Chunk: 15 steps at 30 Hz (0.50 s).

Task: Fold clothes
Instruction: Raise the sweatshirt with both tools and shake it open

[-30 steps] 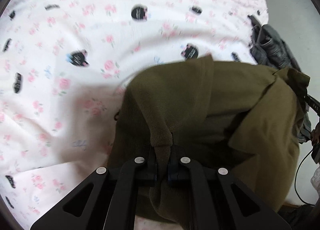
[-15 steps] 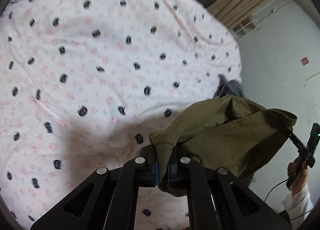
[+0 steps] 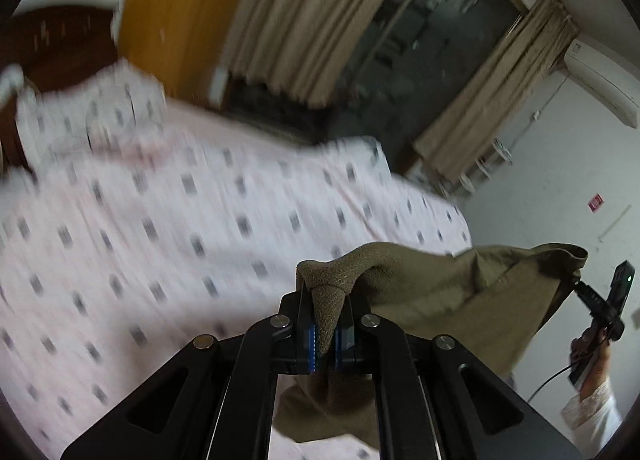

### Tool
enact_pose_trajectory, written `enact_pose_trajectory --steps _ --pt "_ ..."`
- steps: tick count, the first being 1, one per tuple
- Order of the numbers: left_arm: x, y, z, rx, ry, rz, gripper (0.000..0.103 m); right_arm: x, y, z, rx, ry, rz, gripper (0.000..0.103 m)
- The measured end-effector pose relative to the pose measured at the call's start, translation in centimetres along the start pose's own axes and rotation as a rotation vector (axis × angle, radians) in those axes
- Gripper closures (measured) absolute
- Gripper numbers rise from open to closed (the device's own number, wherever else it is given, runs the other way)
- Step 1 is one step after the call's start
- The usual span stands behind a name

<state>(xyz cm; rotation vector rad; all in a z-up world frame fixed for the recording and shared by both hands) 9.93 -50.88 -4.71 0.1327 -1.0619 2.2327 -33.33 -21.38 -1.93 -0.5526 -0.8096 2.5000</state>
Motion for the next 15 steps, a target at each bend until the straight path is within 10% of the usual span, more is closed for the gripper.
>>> enact_pose_trajectory --steps 8,15 --pt "-0.5 -11.5 13.0 0.334 0.052 0.105 0.099 -9.1 2.0 13.4 0.136 0.021 0.128 0.098" --pt "-3.0 -18.8 10.0 0.404 0.087 0.144 0.099 -15.4 -2.2 16.0 0.218 -0.087 0.247 0.098"
Point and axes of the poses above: each gripper's, at about its wrist camera, not at the fingertips, and y roughly the way its jaws point, x to its right, z to its top, the point moved 3 cm from there along y, roughly the way its jaws point, and after that the axes turned 1 degree about y, right-handed, at the moved point
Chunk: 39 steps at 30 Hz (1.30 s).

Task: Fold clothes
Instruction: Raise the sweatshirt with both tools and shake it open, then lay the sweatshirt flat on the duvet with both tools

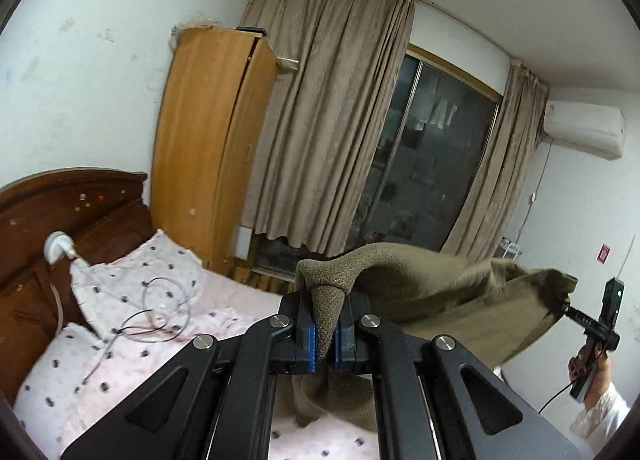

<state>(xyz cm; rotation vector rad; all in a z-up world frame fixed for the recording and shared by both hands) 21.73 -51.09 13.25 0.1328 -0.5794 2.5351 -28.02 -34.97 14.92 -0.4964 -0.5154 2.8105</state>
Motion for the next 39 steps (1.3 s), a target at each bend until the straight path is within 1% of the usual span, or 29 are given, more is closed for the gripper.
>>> enact_pose_trajectory --steps 2,5,9,11,12,14,16,17,19,21,23,24,27,30,34,36,38,39 --pt "-1.3 -1.4 -3.7 -0.057 0.014 0.025 0.099 -0.9 -0.2 -1.9 -0.041 -0.022 0.029 0.098" --pt "-3.3 -2.9 -11.4 -0.192 0.001 0.061 0.098 -1.2 -0.1 -6.9 -0.14 -0.047 0.054 0.098" --pt "-6.1 -3.1 -24.5 -0.411 -0.045 0.125 0.098 0.5 0.7 -17.6 -0.332 -0.04 0.057 0.098" --pt "-7.3 -2.6 -31.7 -0.517 -0.054 0.161 0.098 1.7 1.2 -22.6 -0.421 -0.029 0.046 0.098" --pt "-7.8 -2.3 -35.4 -0.569 -0.058 0.179 0.098 2.3 1.8 -25.8 -0.473 -0.018 0.036 0.098" --pt "-8.0 -1.7 -41.4 -0.653 -0.095 0.202 0.098 3.4 2.9 -32.1 -0.575 0.002 0.013 0.098" --pt "-7.9 -1.2 -47.2 -0.732 -0.103 0.233 0.098 4.3 3.8 -38.3 -0.667 0.012 -0.023 0.098" --pt "-7.9 -1.1 -49.9 -0.774 -0.116 0.274 0.098 4.7 4.3 -41.5 -0.712 0.016 -0.041 0.098" --pt "-7.7 -1.6 -54.1 -0.834 -0.146 0.305 0.098 5.0 4.2 -47.4 -0.789 0.014 -0.068 0.098" --pt "-6.9 -2.3 -57.3 -0.87 -0.144 0.333 0.098 4.9 4.1 -52.9 -0.86 -0.021 -0.097 0.098" --pt "-7.0 -3.2 -59.1 -0.895 -0.148 0.355 0.098 4.6 2.9 -57.3 -0.914 -0.046 -0.12 0.098" --pt "-7.1 -3.6 -59.9 -0.908 -0.15 0.366 0.098 4.7 2.3 -59.3 -0.938 -0.058 -0.131 0.098" --pt "-7.6 -4.8 -62.2 -0.953 -0.131 0.395 0.098 5.0 0.7 -63.4 -0.99 -0.116 -0.157 0.098" --pt "-8.2 -5.7 -64.2 -0.992 -0.111 0.412 0.098 5.2 -0.5 -65.5 -1.023 -0.177 -0.162 0.098" --pt "-10.1 -6.5 -66.7 -1.037 -0.12 0.445 0.097 6.1 -1.7 -66.9 -1.05 -0.225 -0.165 0.098" --pt "-10.9 -6.5 -67.8 -1.067 -0.119 0.468 0.095 6.7 -2.1 -67.7 -1.064 -0.258 -0.169 0.097" --pt "-11.8 -6.5 -69.3 -1.112 -0.108 0.502 0.093 7.4 -2.5 -68.8 -1.082 -0.299 -0.18 0.095" --pt "-12.4 -6.5 -70.3 -1.14 -0.108 0.525 0.092 8.0 -2.7 -69.7 -1.1 -0.324 -0.2 0.091"
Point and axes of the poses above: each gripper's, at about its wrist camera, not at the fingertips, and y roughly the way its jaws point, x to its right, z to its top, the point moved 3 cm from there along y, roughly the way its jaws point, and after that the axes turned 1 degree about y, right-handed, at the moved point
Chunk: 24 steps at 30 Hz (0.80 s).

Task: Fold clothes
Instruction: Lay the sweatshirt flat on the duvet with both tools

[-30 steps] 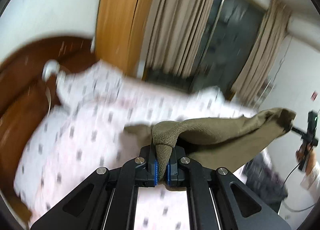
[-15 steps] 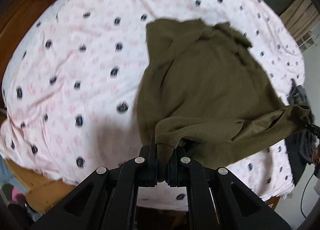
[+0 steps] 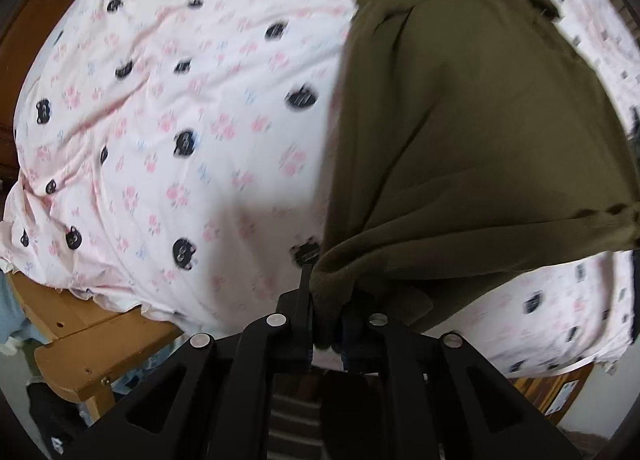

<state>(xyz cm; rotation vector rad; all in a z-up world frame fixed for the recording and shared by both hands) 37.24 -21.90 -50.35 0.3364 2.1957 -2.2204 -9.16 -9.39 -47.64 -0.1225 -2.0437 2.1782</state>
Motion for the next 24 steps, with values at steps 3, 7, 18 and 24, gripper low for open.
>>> enact_pose_trajectory --steps 3,7,18,24 --pt "-1.4 2.1 -0.6 -0.058 -0.046 0.028 0.088 0.9 2.6 -2.0 -0.068 -0.02 -0.066 0.085" --pt "-2.9 2.8 -0.9 -0.088 -0.165 0.015 0.087 3.6 5.4 -5.9 -0.181 0.08 -0.157 0.085" --pt "-2.3 2.9 -1.4 -0.097 -0.288 -0.002 0.087 -0.9 1.3 -9.4 -0.055 0.233 -0.156 0.06" --pt "-2.9 2.4 -1.9 -0.079 -0.331 -0.041 0.087 -7.8 2.8 -7.6 0.038 0.09 -0.434 0.041"
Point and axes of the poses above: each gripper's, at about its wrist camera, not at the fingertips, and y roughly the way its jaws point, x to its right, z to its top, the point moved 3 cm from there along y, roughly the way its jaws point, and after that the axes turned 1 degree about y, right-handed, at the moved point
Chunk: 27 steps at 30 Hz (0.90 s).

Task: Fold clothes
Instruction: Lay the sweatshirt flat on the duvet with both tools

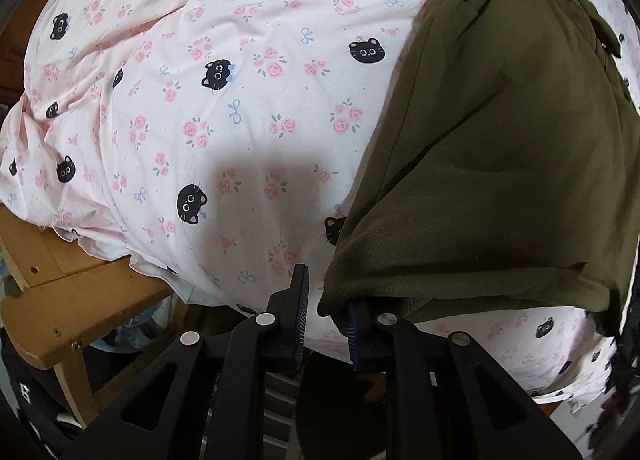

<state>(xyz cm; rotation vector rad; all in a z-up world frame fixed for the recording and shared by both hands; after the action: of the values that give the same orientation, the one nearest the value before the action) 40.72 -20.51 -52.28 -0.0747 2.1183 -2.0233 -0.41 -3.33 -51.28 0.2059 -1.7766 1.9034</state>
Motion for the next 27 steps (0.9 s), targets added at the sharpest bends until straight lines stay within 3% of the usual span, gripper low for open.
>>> enact_pose_trajectory --steps 5,8,9,10,12,17,23,25,27 --pt "0.3 -0.3 0.2 0.011 0.009 -0.015 0.087 -2.7 1.9 0.1 -0.017 -0.006 -0.007 0.041" --pt "0.2 -0.4 0.5 0.013 0.011 -0.019 0.087 -2.8 3.4 0.2 -0.025 -0.017 -0.053 0.047" --pt "0.1 -0.5 0.5 0.014 0.011 -0.02 0.087 -2.5 4.0 0.3 -0.036 -0.015 -0.066 0.057" --pt "0.1 -0.5 0.6 0.016 0.01 -0.022 0.087 -2.3 4.7 0.4 -0.048 -0.013 -0.078 0.077" --pt "0.0 -0.6 0.6 0.021 0.008 -0.025 0.087 -1.5 5.8 0.4 -0.079 0.001 -0.071 0.099" --pt "-0.1 -1.7 0.9 0.024 -0.014 -0.044 0.087 3.3 4.8 -0.6 -0.085 0.108 0.067 0.1" --pt "-1.1 -3.1 0.6 0.024 -0.052 -0.091 0.081 11.2 1.0 -0.8 -0.075 0.288 0.437 0.1" --pt "-0.9 -3.0 0.5 0.027 -0.03 -0.086 0.077 13.8 0.6 -0.5 -0.078 0.292 0.473 0.1" --pt "-0.6 -2.5 0.3 0.016 -0.005 -0.071 0.075 14.5 1.6 -0.2 -0.102 0.27 0.457 0.1"
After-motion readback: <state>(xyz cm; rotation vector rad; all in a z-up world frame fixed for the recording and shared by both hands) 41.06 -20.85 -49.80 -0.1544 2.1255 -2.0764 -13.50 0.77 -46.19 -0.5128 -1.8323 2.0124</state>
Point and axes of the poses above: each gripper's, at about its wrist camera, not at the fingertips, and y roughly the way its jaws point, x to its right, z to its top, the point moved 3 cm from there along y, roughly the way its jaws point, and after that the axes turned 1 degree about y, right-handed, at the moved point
